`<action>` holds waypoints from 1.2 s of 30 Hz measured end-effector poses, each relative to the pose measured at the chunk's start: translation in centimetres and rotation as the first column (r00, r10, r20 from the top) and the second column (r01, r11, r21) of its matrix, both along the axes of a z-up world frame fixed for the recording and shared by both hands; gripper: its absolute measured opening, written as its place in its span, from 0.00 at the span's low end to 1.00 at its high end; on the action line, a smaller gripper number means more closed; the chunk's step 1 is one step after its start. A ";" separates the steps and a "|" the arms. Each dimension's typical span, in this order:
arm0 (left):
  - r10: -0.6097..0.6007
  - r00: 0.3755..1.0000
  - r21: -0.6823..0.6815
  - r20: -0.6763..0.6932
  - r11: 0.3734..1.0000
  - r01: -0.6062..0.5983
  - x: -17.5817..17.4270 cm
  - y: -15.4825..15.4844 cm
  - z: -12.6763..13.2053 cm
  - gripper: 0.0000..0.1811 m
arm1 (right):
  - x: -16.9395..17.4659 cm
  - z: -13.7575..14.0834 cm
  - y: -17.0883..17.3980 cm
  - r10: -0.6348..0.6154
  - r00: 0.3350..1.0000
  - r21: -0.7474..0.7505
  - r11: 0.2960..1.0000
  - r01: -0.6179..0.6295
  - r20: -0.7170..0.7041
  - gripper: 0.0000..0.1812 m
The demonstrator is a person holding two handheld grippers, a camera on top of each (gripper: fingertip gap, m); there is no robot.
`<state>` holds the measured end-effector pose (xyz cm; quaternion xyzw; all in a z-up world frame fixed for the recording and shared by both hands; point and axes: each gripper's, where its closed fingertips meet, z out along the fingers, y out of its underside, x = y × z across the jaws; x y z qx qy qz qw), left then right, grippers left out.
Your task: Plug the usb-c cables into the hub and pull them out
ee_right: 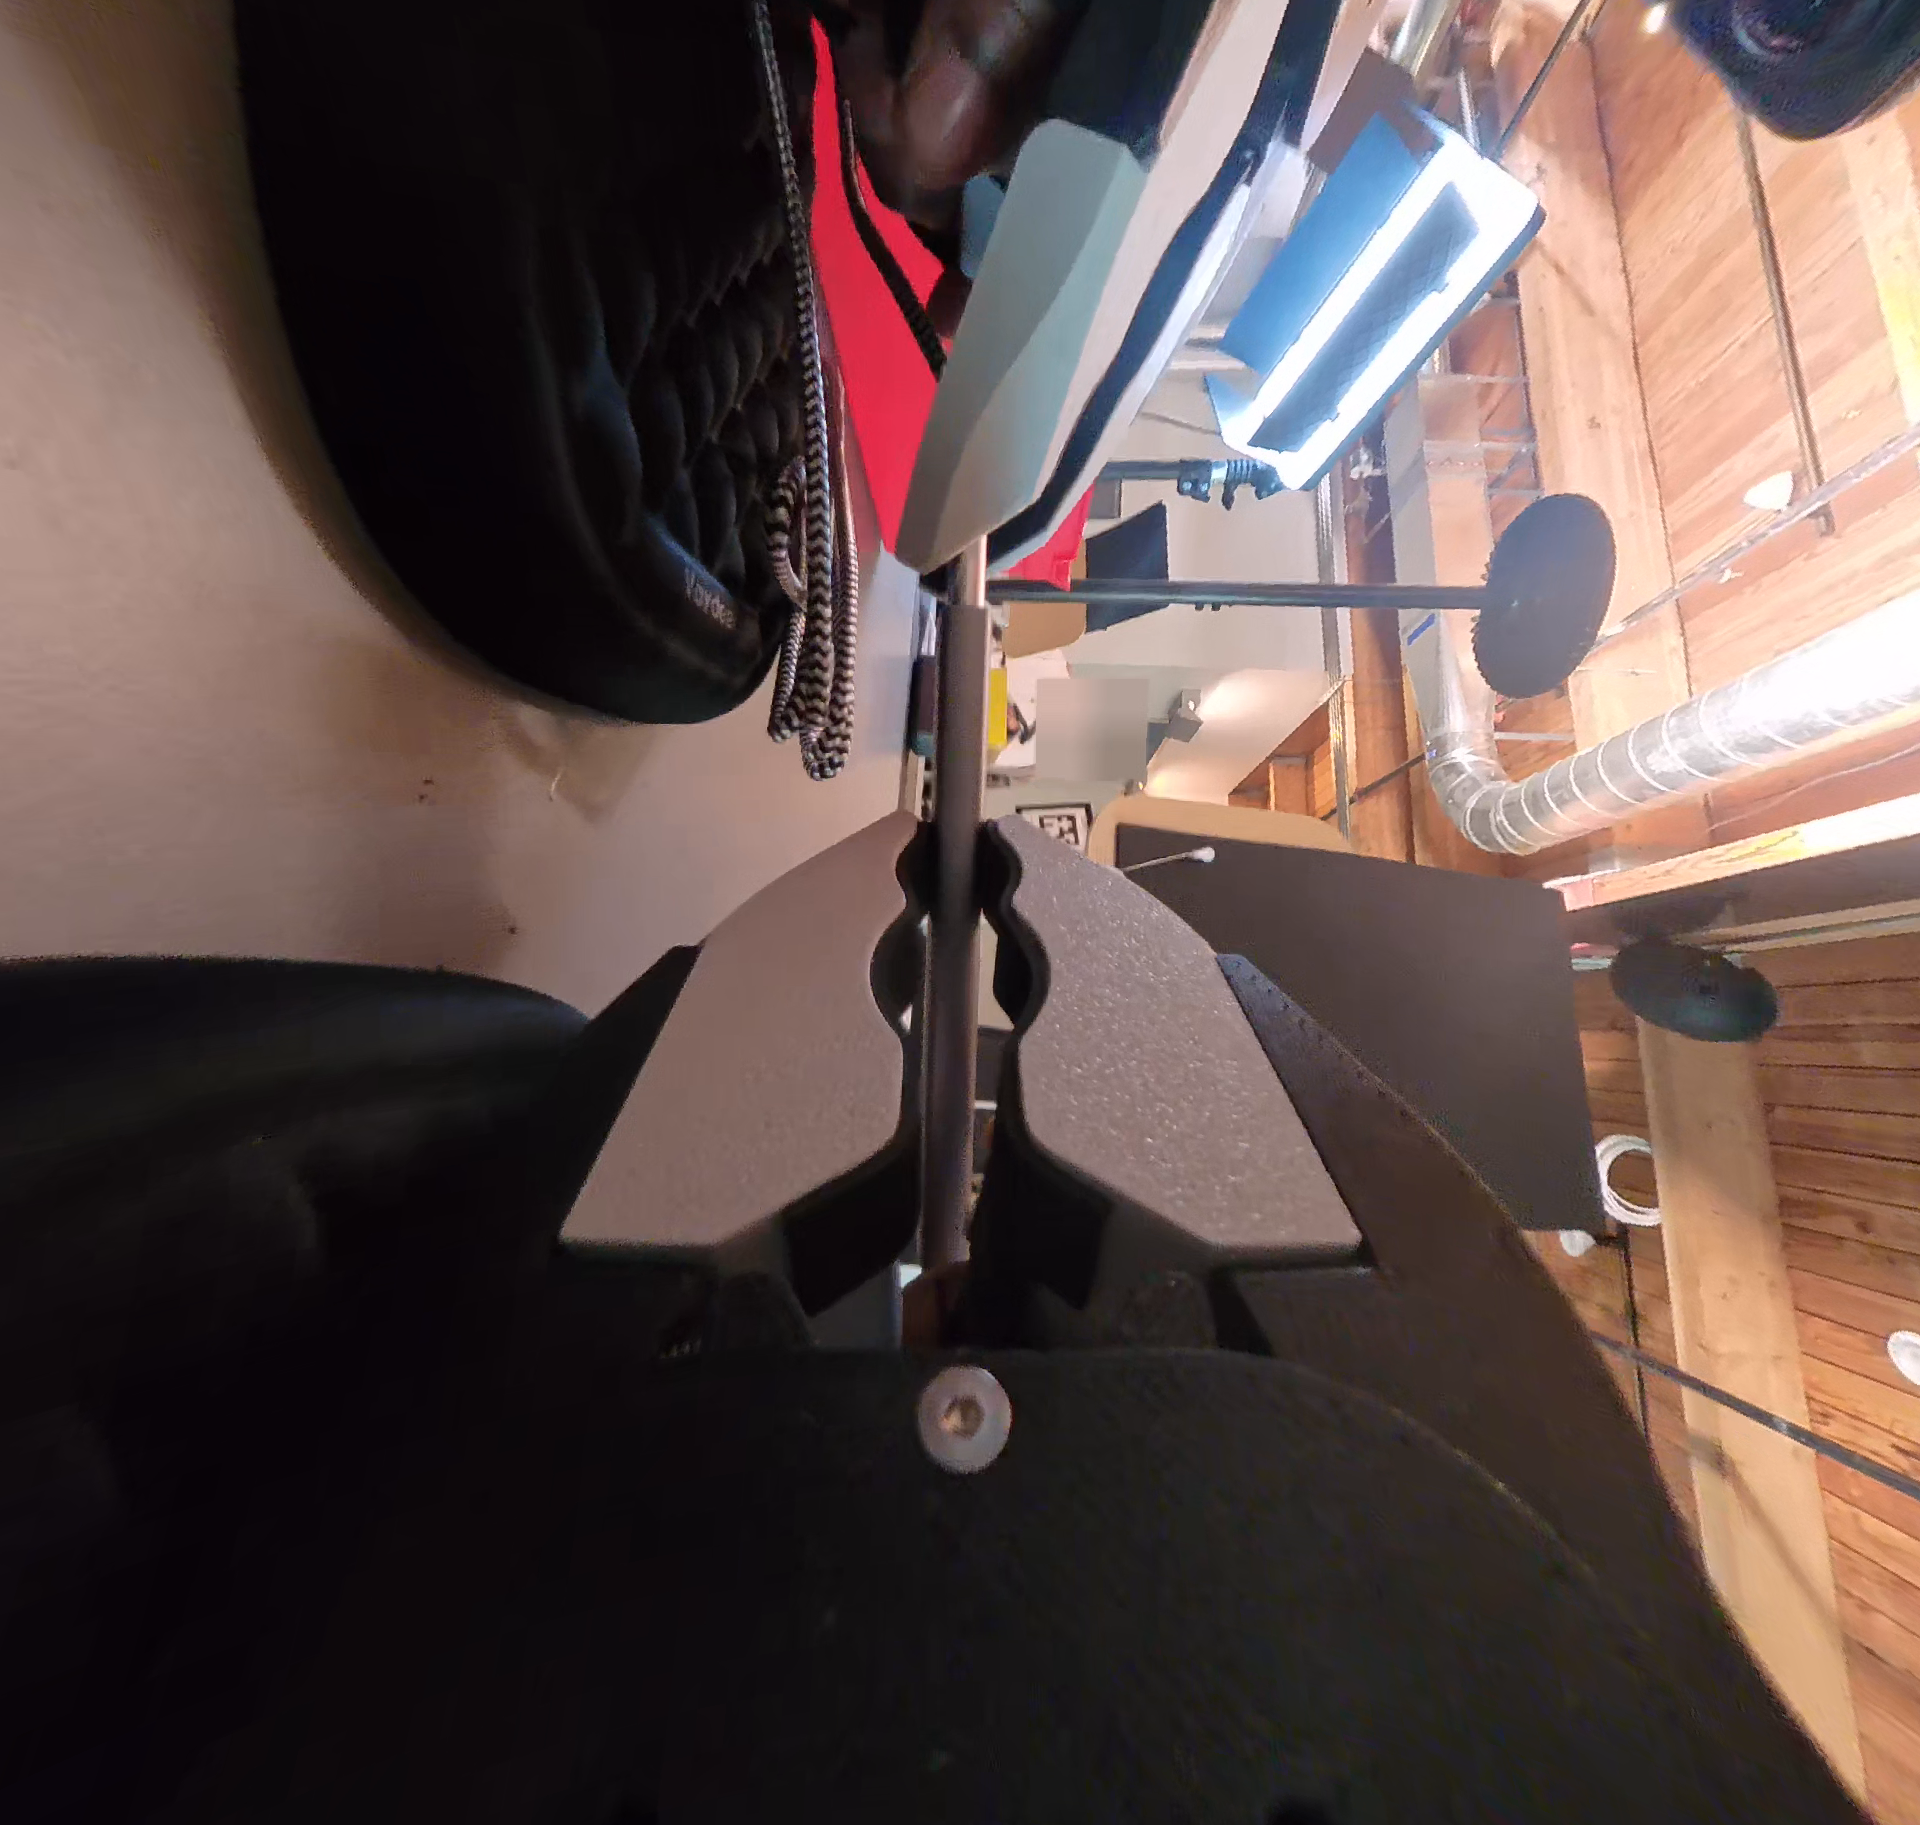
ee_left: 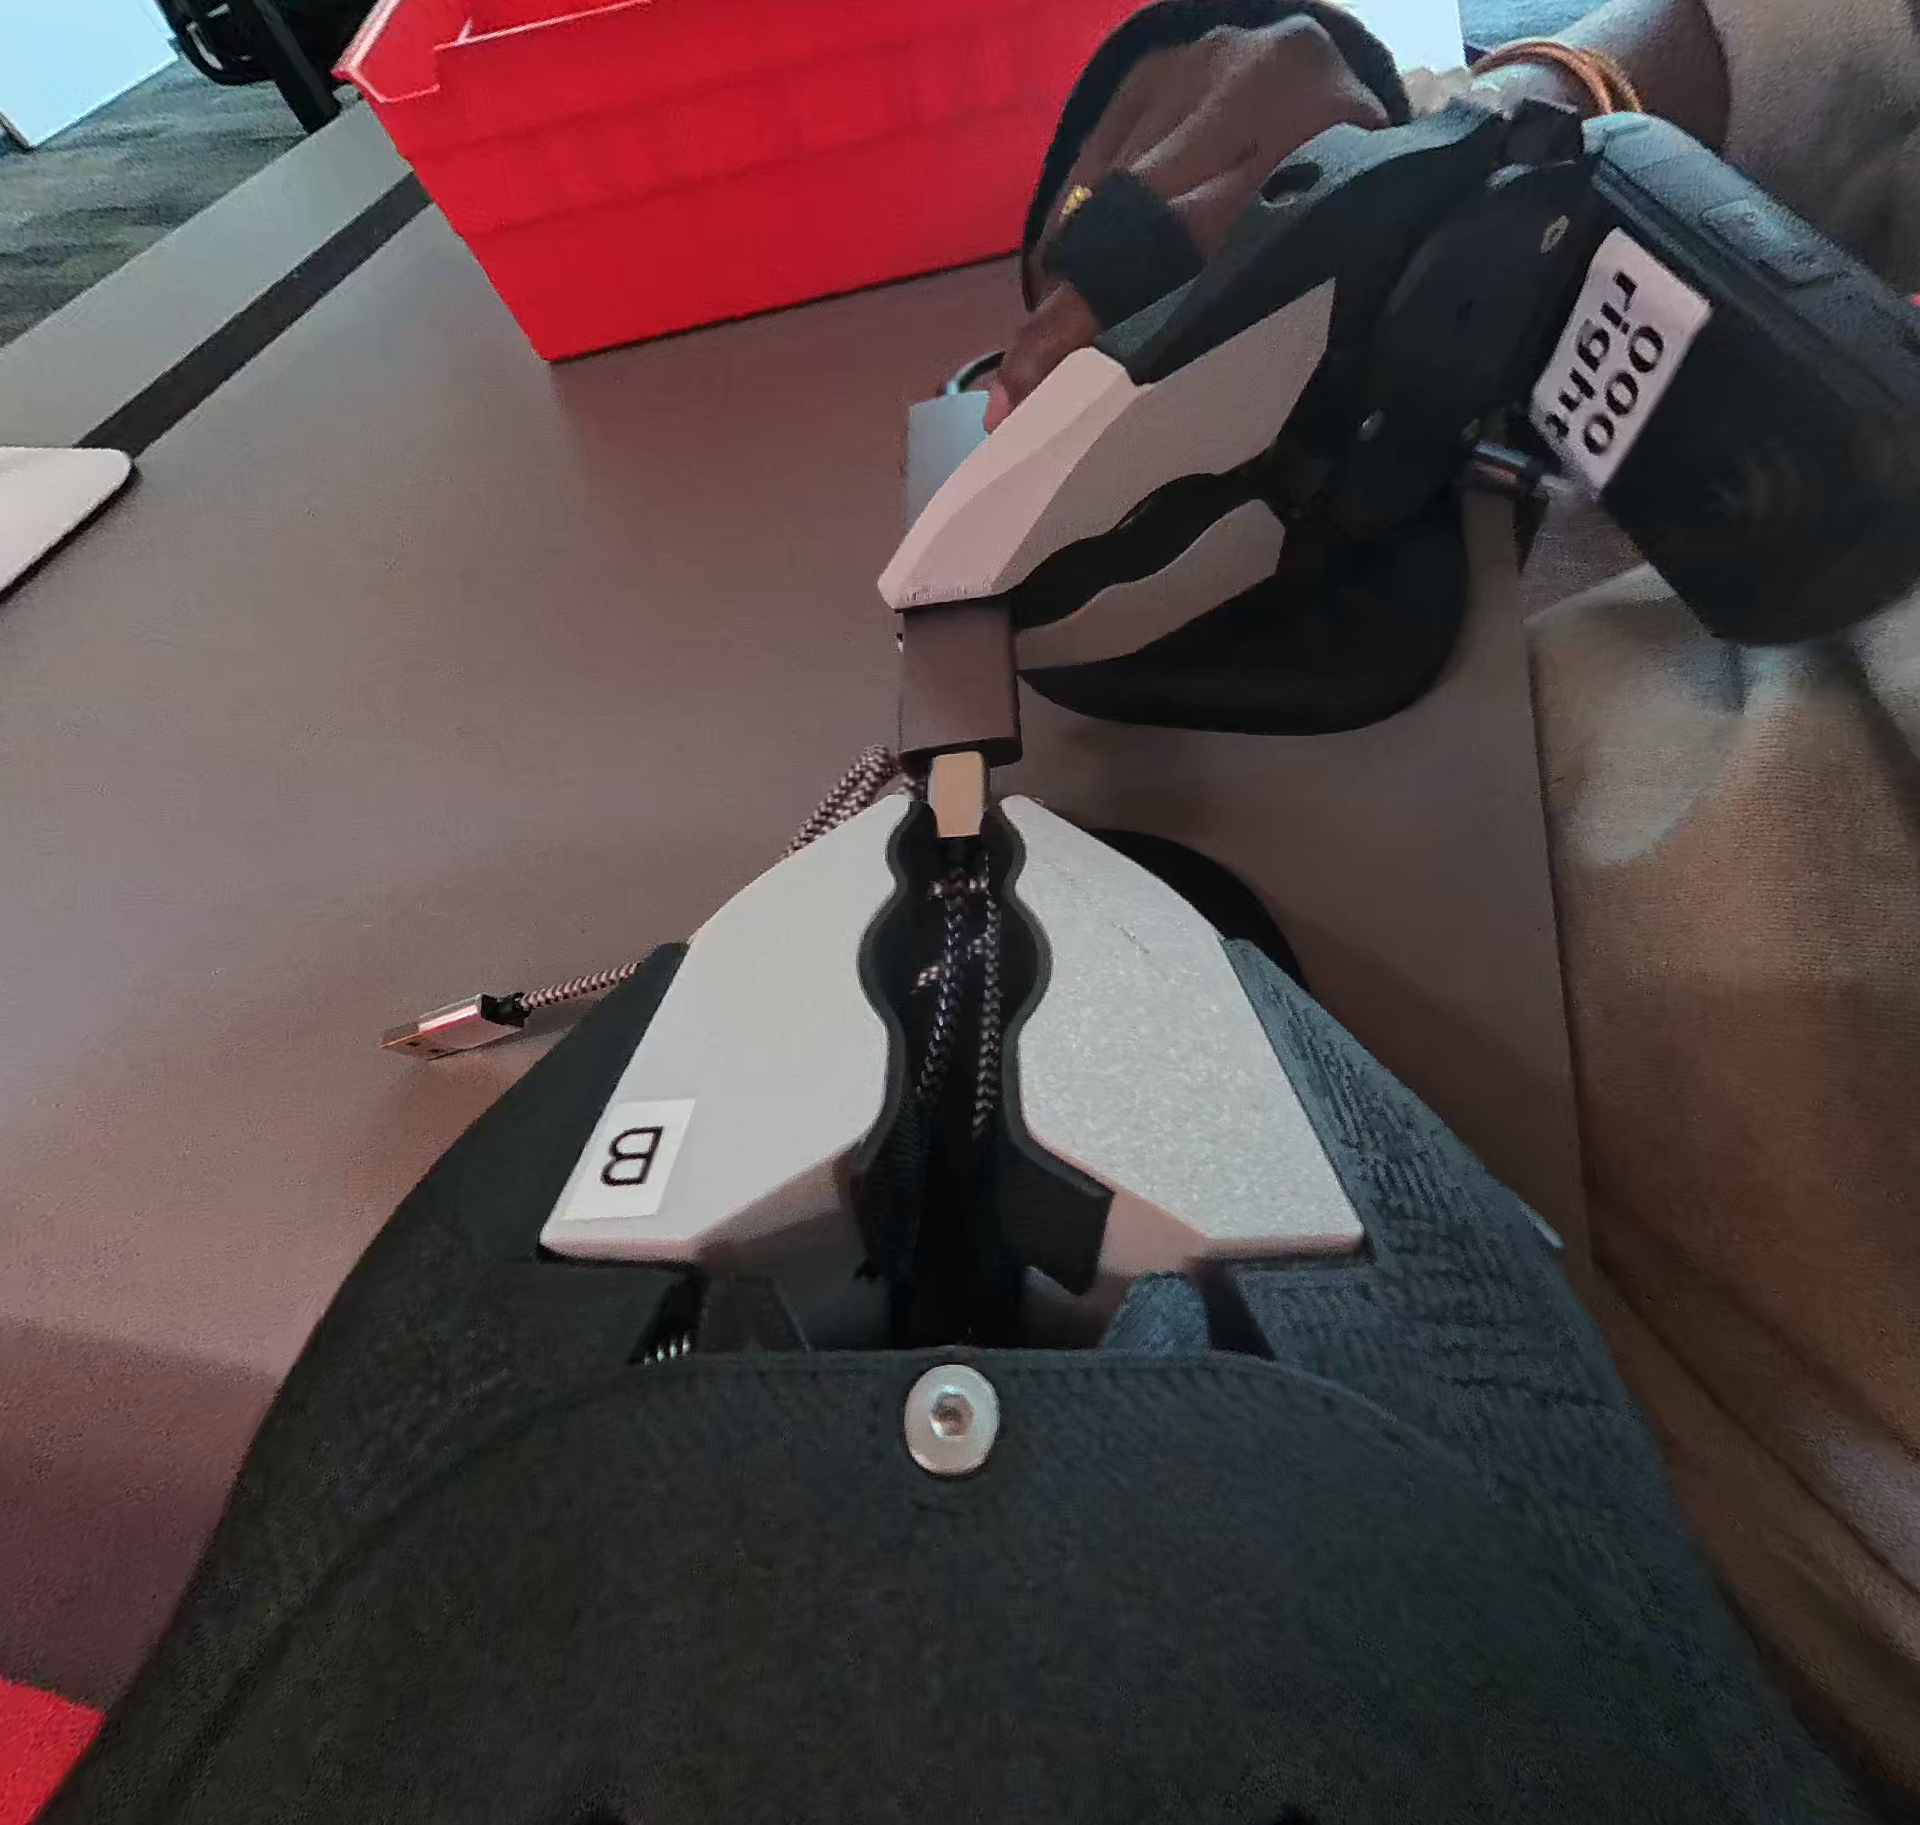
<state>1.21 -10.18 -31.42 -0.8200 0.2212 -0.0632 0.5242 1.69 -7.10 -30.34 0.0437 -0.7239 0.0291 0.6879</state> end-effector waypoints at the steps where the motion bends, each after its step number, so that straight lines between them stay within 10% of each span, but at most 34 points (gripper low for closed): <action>1: 0.018 1.000 -0.005 0.000 1.000 -0.018 -0.2 0.1 -0.1 0.04 | -0.1 0.0 0.1 -0.014 1.000 0.005 1.000 0.014 -0.001 0.03; 31: 0.047 0.995 0.086 -0.086 0.995 -0.040 -0.3 0.3 0.9 0.05 | -0.4 1.3 -0.7 0.026 0.998 0.006 1.000 -0.026 -0.064 0.05; 36: 0.044 0.997 0.140 -0.071 0.990 -0.034 0.0 0.3 1.9 0.05 | -1.0 1.1 0.2 -0.045 0.993 -0.182 0.981 0.064 0.106 0.22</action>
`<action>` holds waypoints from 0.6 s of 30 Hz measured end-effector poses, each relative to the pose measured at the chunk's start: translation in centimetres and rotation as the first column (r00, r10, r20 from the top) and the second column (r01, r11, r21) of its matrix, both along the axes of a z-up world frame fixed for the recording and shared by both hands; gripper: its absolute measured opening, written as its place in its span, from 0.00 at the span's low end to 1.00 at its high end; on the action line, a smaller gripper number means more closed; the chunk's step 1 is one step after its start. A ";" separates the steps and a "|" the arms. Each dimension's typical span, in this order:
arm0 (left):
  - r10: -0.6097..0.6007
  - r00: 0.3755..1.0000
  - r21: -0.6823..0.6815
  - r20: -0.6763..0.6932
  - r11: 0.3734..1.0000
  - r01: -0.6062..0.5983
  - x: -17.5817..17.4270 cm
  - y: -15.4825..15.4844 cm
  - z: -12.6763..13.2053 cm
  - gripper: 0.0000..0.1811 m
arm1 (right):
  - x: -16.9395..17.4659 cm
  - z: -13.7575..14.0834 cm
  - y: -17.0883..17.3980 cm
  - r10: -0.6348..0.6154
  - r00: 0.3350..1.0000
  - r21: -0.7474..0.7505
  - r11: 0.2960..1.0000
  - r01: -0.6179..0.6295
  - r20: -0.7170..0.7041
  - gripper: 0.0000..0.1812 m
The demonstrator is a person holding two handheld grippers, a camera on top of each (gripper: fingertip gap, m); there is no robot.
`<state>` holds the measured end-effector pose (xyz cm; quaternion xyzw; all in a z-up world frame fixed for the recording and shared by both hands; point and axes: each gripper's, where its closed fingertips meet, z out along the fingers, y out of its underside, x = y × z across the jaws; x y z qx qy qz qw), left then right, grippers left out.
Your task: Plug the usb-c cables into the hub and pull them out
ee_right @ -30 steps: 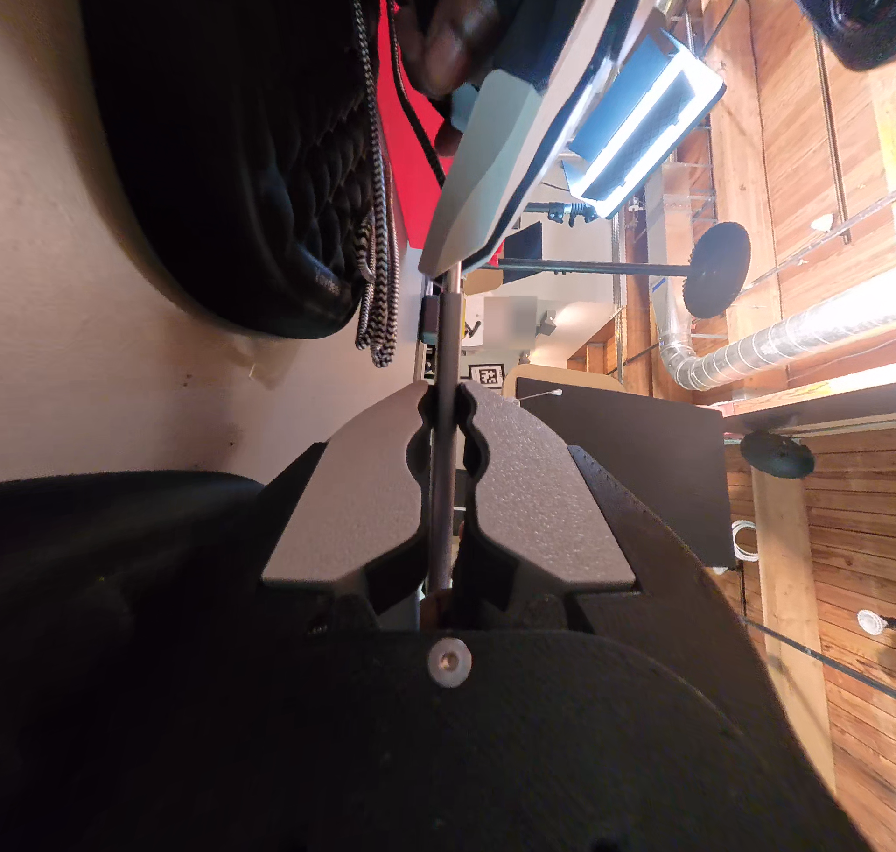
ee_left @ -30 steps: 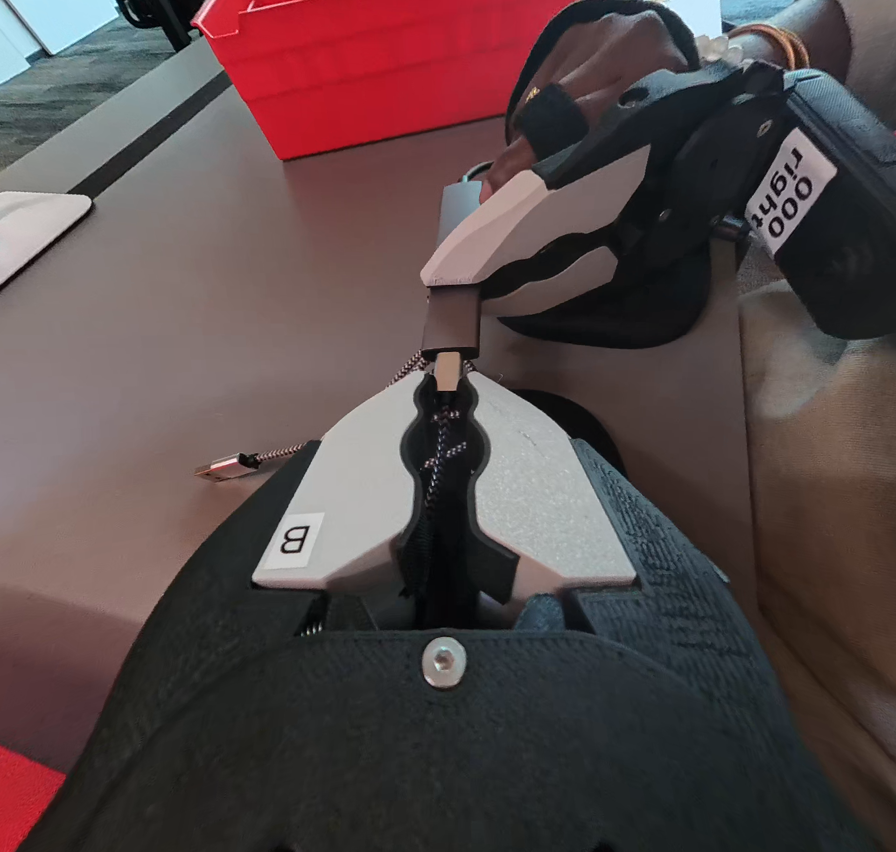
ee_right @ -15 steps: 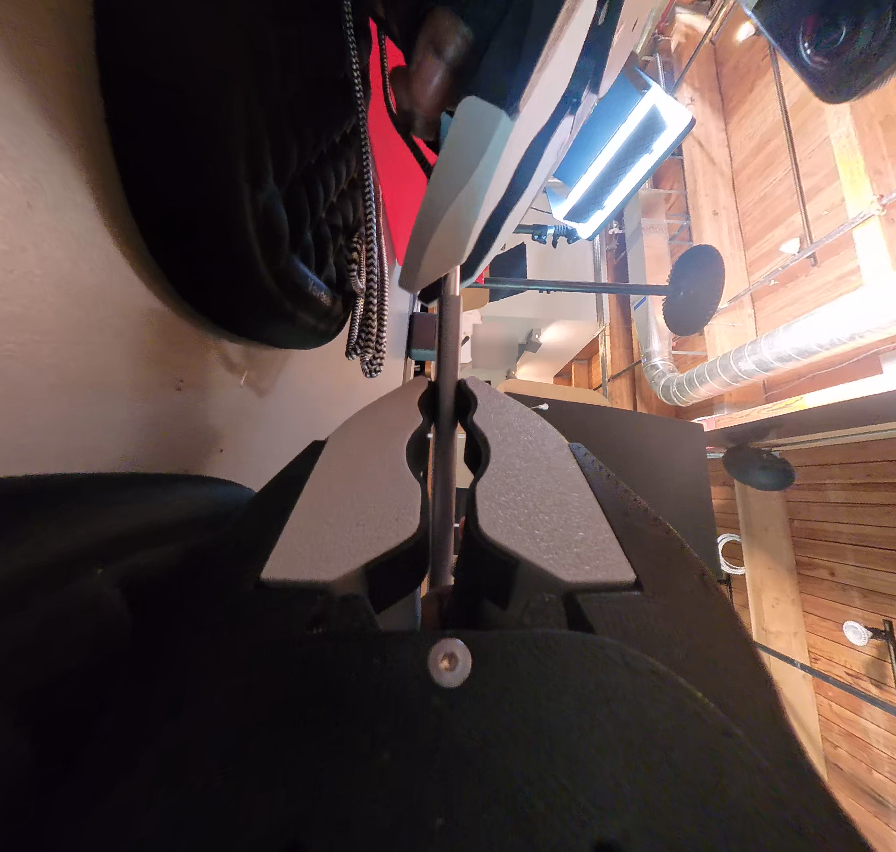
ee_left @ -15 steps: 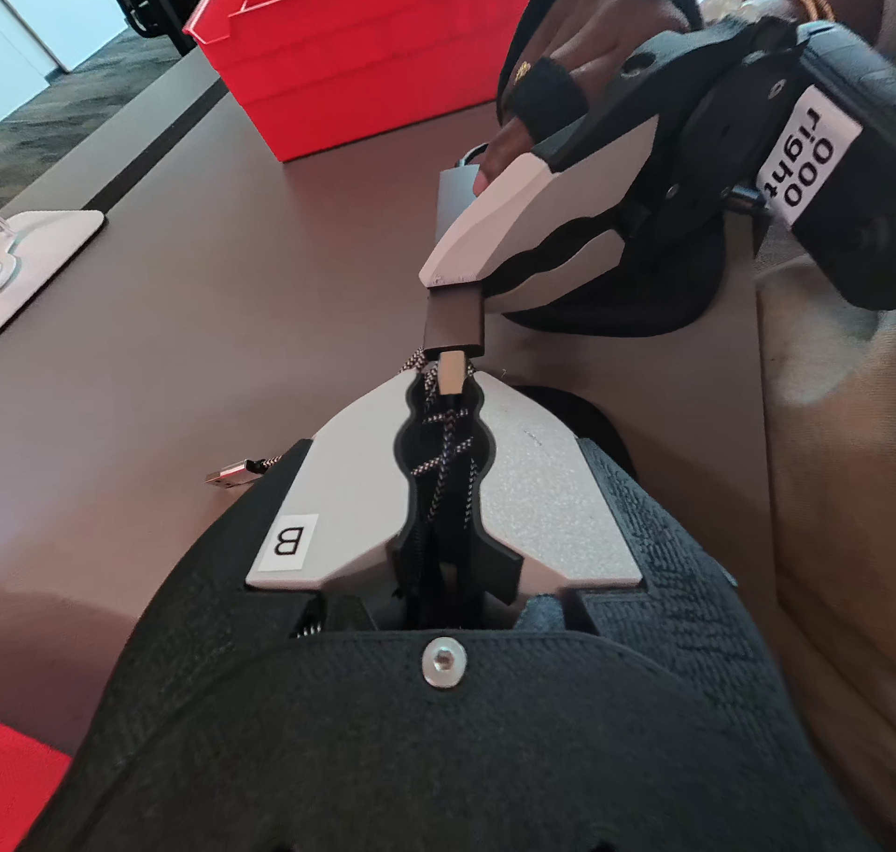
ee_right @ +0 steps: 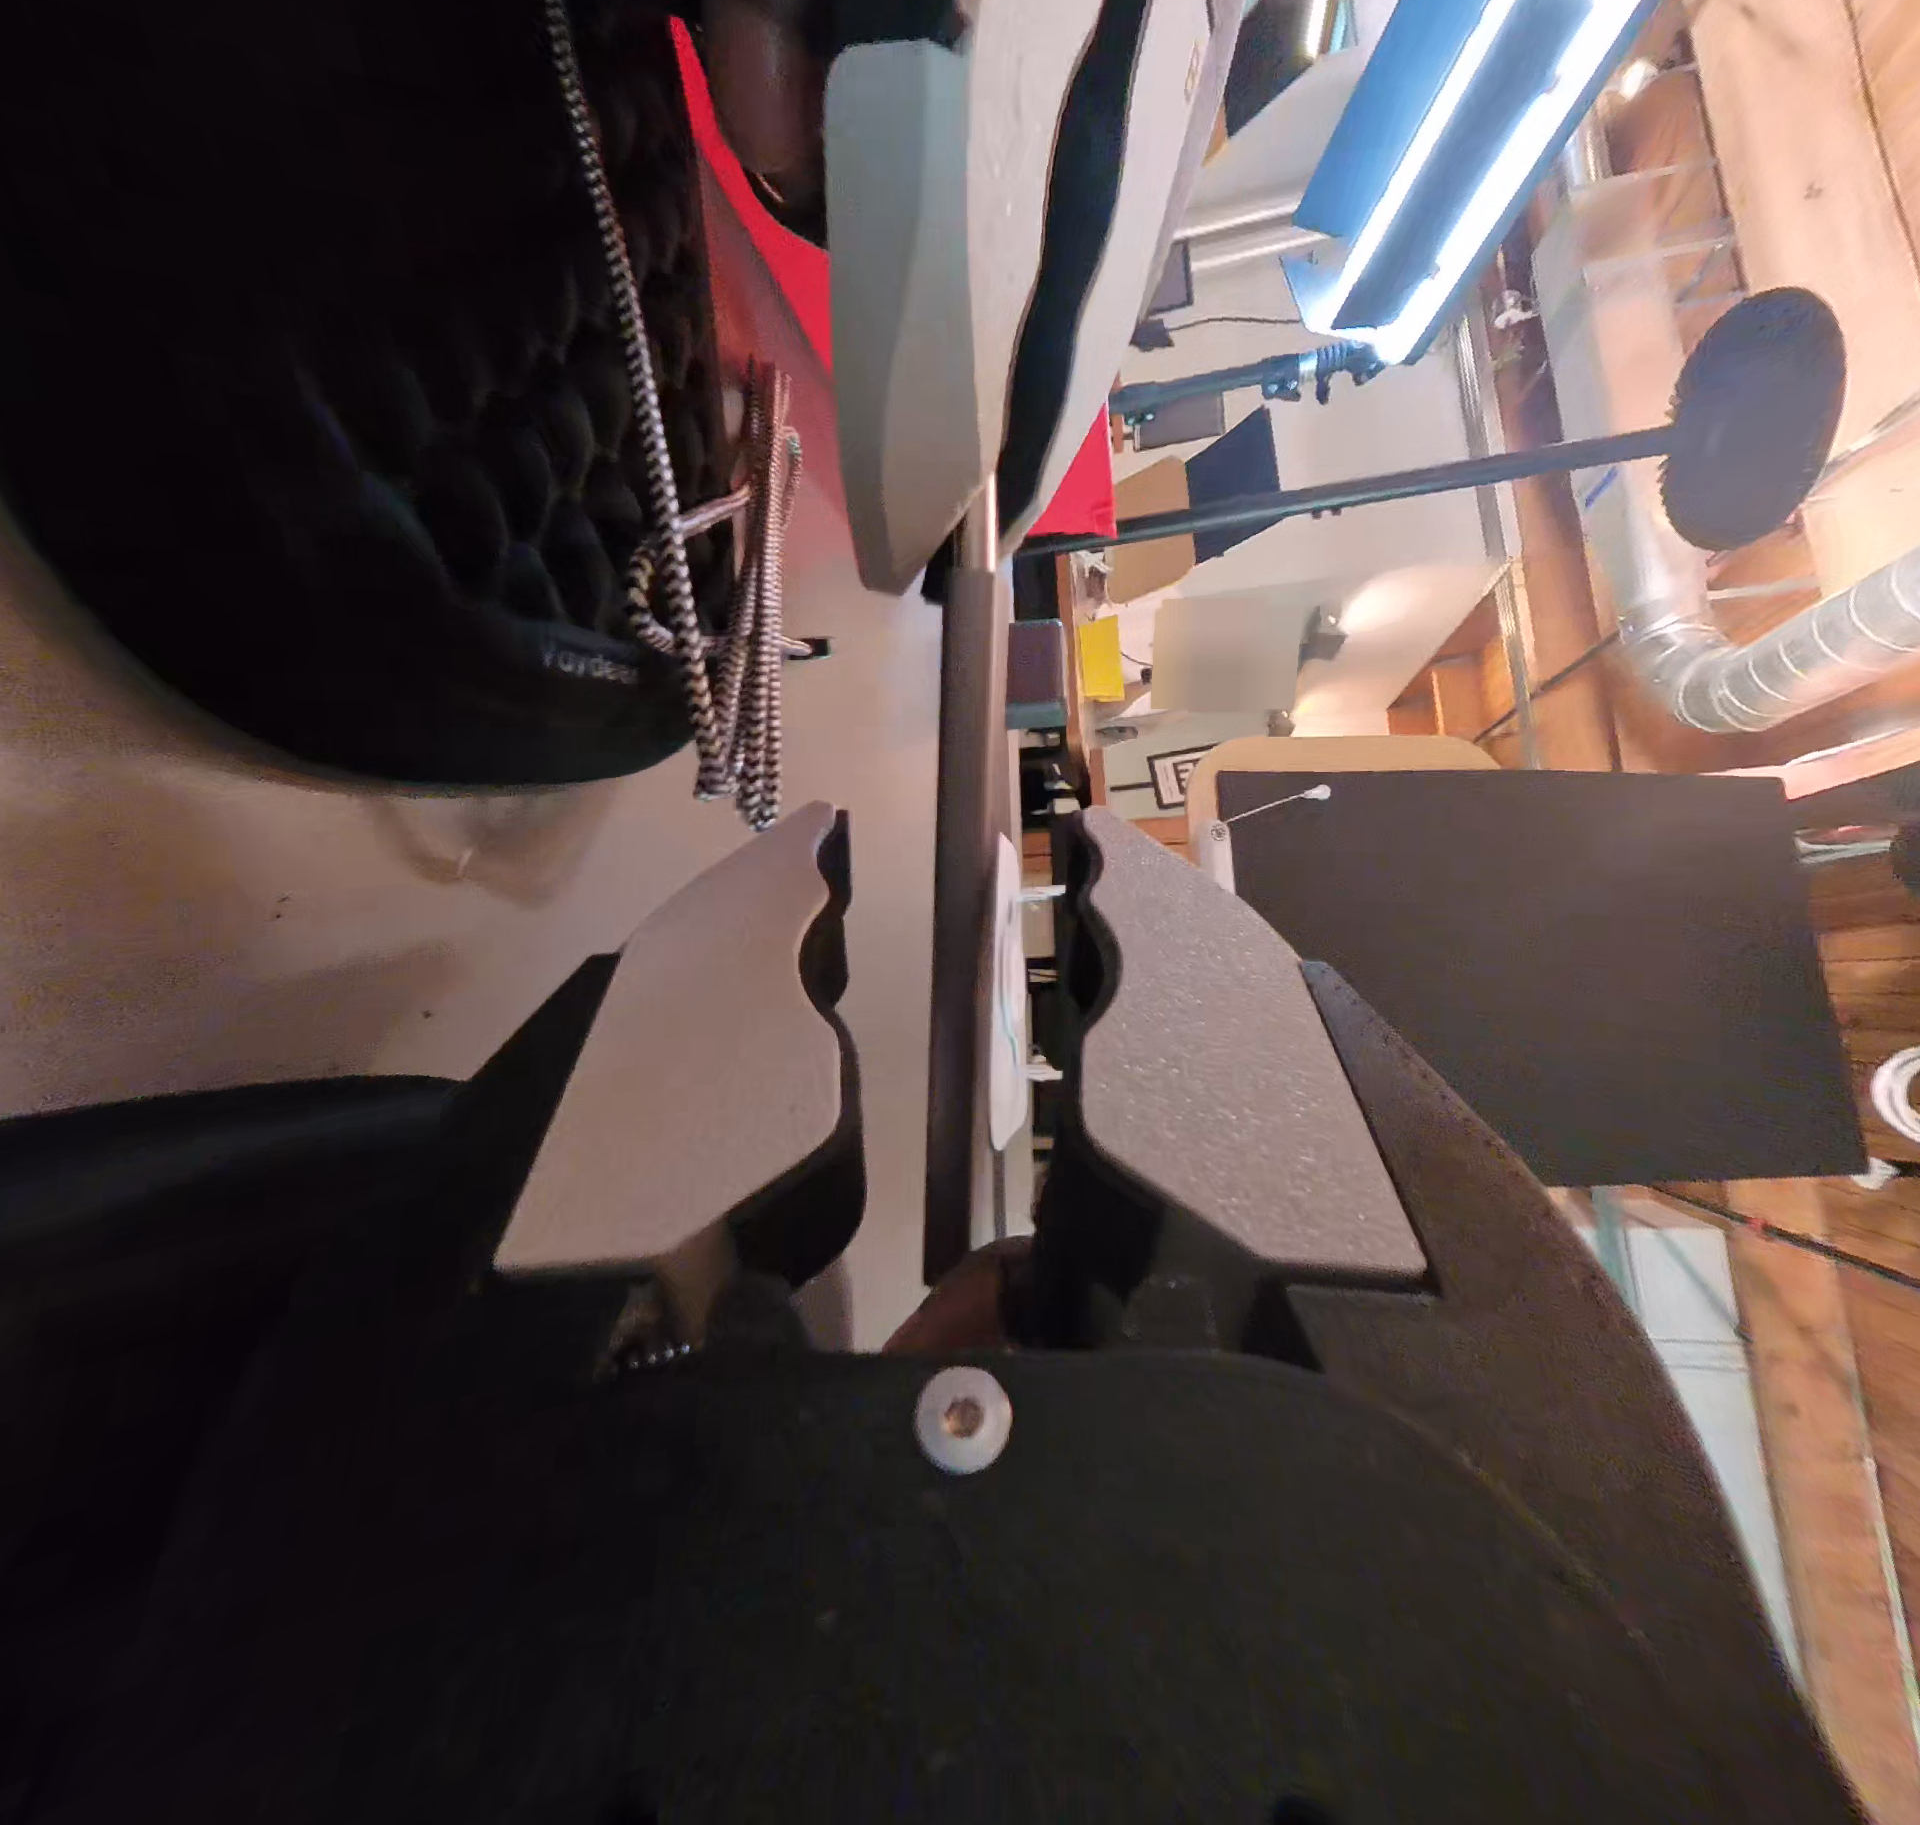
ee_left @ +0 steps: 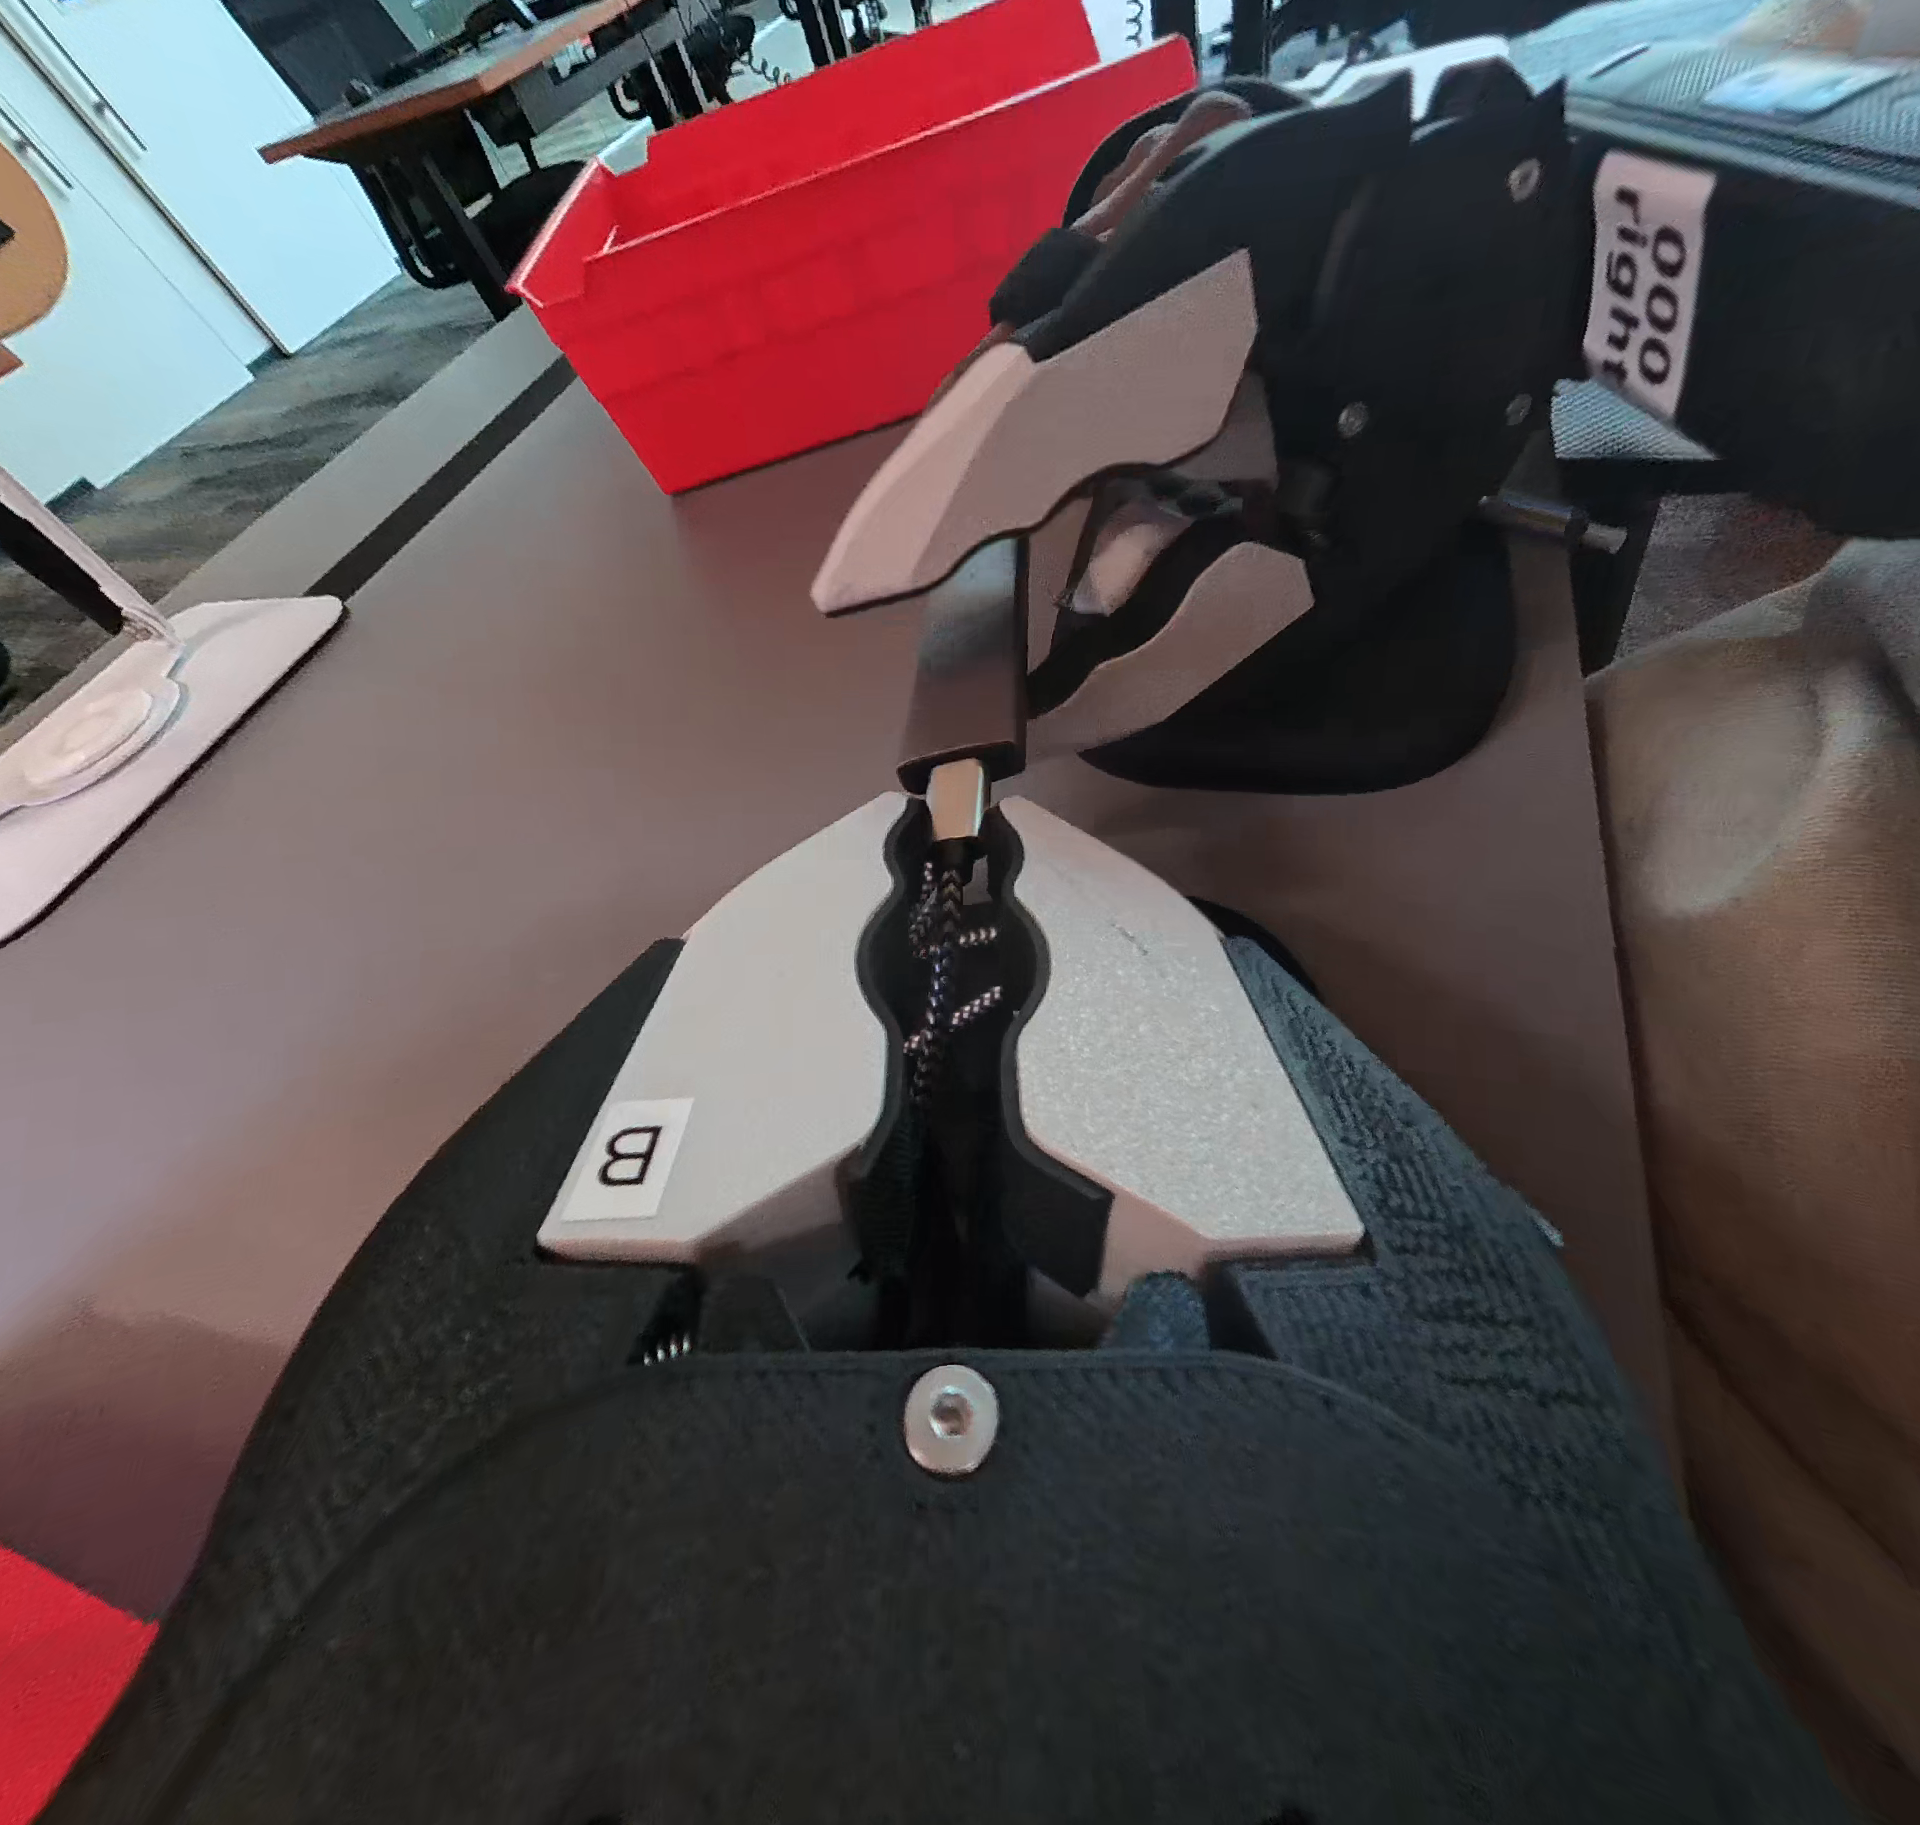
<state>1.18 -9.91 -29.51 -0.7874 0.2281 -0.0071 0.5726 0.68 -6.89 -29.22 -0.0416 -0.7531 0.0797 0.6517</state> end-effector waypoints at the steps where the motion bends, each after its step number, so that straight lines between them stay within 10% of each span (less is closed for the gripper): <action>1: -0.008 1.000 0.009 0.002 1.000 0.008 0.2 0.1 0.1 0.05 | -0.2 0.2 0.0 -0.011 1.000 0.019 1.000 0.011 -0.008 0.20; 8: -0.018 0.999 0.295 -0.039 0.955 0.029 0.6 -1.0 5.0 0.13 | -0.9 2.6 1.3 -0.060 0.992 0.082 0.994 0.069 -0.106 0.04; 15: 0.128 0.988 0.812 0.087 0.566 -0.145 -3.4 -7.9 14.4 0.17 | -0.9 8.6 5.2 -0.158 0.971 -0.160 0.979 0.129 -0.177 0.04; 18: 0.181 0.977 0.804 0.116 0.561 -0.199 -4.8 -8.1 14.1 0.19 | -0.8 11.0 6.2 -0.180 0.962 -0.246 0.961 0.127 -0.206 0.04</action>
